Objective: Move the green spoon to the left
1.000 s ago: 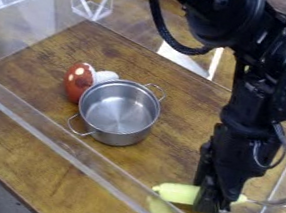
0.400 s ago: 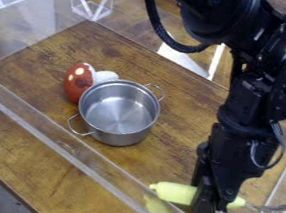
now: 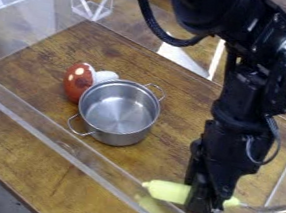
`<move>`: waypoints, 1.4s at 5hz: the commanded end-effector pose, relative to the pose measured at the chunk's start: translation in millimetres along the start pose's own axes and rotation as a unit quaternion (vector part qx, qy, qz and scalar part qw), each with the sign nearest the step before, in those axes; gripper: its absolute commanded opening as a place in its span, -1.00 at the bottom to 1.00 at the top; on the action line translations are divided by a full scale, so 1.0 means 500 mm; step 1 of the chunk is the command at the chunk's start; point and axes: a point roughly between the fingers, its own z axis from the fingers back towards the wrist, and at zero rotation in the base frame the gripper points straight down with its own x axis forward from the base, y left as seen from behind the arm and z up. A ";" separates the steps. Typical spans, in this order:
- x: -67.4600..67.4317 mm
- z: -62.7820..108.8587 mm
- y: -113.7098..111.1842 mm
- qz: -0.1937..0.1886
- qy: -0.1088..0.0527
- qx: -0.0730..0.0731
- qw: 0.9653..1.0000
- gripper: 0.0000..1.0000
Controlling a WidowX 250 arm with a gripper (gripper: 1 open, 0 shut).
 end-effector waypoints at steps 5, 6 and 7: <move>-0.014 -0.032 -0.008 0.031 0.008 -0.028 0.999 -1.00; -0.018 -0.033 -0.003 0.051 0.002 -0.031 0.998 -1.00; -0.023 -0.032 0.001 0.066 -0.002 -0.035 0.997 -1.00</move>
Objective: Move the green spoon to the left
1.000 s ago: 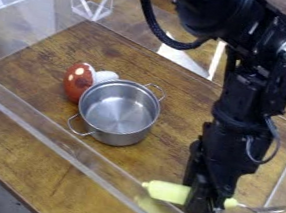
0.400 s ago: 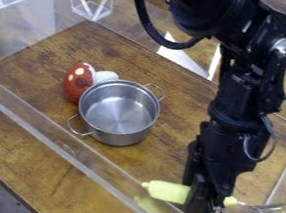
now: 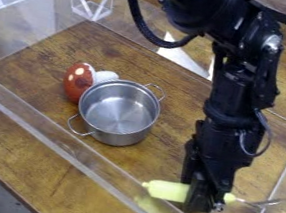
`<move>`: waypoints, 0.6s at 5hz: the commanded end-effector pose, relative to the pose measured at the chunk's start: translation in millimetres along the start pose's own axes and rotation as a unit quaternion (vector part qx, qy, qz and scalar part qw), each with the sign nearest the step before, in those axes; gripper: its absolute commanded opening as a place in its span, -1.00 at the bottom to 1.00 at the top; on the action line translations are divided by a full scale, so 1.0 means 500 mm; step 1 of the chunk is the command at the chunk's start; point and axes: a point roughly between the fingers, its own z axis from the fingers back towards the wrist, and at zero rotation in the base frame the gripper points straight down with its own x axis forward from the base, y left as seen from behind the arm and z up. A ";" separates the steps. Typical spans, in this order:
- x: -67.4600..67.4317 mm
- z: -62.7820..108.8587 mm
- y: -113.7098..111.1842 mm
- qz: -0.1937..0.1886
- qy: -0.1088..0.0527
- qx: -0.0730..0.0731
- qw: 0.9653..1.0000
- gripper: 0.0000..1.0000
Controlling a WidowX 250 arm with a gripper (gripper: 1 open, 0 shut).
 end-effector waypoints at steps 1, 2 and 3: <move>-0.029 -0.025 -0.008 0.008 0.023 -0.013 1.000 -1.00; -0.031 -0.030 -0.005 -0.001 0.028 -0.014 0.999 -1.00; -0.033 -0.034 -0.003 -0.010 0.035 -0.014 0.999 -1.00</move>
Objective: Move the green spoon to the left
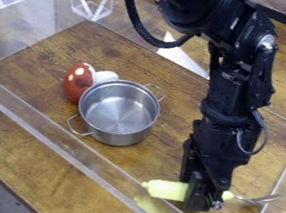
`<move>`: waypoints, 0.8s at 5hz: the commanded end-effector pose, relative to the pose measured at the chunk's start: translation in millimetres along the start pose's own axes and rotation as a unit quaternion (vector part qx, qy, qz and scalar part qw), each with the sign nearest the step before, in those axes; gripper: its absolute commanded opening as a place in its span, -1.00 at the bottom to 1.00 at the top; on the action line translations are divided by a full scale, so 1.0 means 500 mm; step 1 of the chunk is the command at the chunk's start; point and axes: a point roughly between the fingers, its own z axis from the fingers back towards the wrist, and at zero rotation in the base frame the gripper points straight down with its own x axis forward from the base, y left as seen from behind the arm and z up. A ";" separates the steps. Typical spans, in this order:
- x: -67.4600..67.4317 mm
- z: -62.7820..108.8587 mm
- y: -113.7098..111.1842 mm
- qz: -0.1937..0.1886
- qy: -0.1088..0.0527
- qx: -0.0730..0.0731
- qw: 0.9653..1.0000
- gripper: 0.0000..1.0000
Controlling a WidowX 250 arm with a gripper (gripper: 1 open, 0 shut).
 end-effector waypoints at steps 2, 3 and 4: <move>-0.026 -0.011 -0.015 -0.052 0.045 -0.012 0.998 -1.00; -0.029 0.013 -0.018 -0.068 0.047 -0.010 0.997 -1.00; -0.030 0.037 -0.024 -0.080 0.044 -0.006 0.996 -1.00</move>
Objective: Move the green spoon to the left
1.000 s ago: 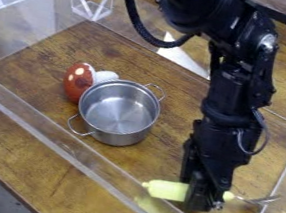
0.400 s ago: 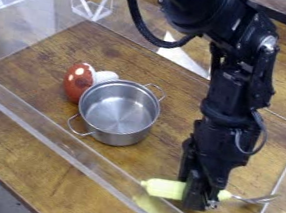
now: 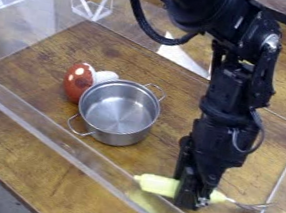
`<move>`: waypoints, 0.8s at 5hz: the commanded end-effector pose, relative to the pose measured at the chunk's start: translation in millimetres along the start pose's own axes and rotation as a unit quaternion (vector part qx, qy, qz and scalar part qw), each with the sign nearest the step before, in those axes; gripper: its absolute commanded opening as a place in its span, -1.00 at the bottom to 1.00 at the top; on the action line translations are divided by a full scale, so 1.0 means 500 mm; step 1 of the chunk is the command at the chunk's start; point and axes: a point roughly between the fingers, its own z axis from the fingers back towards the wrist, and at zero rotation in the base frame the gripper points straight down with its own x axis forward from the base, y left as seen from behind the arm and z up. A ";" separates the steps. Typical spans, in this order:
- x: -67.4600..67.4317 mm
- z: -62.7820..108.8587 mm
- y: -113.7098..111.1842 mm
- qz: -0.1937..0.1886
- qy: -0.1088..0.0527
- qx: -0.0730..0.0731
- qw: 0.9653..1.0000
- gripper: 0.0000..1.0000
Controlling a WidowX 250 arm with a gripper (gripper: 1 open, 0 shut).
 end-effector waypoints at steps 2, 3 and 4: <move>0.014 0.046 -0.058 -0.031 -0.008 0.013 0.999 -1.00; 0.021 0.057 -0.068 -0.041 -0.015 0.021 0.999 -1.00; 0.033 0.046 -0.051 -0.028 -0.027 0.025 0.999 -1.00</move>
